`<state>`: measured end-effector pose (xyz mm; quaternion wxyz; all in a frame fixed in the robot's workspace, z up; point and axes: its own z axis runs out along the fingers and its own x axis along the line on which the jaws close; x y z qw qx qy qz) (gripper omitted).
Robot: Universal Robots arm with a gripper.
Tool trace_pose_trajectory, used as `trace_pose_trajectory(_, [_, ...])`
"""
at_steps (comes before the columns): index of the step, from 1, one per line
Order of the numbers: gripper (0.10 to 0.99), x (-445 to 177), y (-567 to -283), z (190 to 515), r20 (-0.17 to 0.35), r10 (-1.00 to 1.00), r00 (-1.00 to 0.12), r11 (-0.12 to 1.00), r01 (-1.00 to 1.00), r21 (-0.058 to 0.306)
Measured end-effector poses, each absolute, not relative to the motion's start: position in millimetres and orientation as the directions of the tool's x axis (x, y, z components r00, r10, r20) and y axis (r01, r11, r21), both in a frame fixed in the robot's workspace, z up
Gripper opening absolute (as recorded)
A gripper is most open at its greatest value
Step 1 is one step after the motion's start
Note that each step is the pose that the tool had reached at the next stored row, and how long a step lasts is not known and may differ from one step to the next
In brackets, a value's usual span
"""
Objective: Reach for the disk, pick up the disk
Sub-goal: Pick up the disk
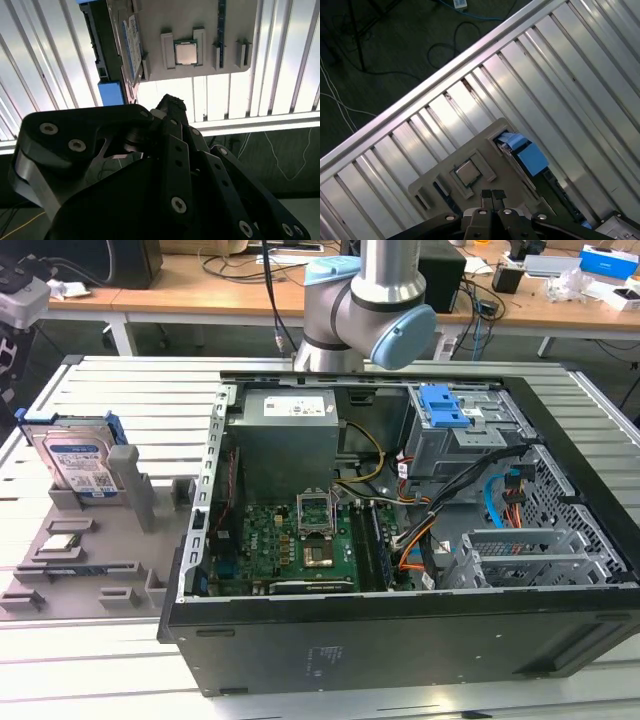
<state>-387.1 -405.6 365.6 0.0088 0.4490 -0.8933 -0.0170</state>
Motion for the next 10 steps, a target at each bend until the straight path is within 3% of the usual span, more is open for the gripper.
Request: trace_pose_trajectory(10, [0.106, -387.1, -405.6, 365.6, 0.0, -0.85, -0.526, 0.526, -0.85, 0.038])
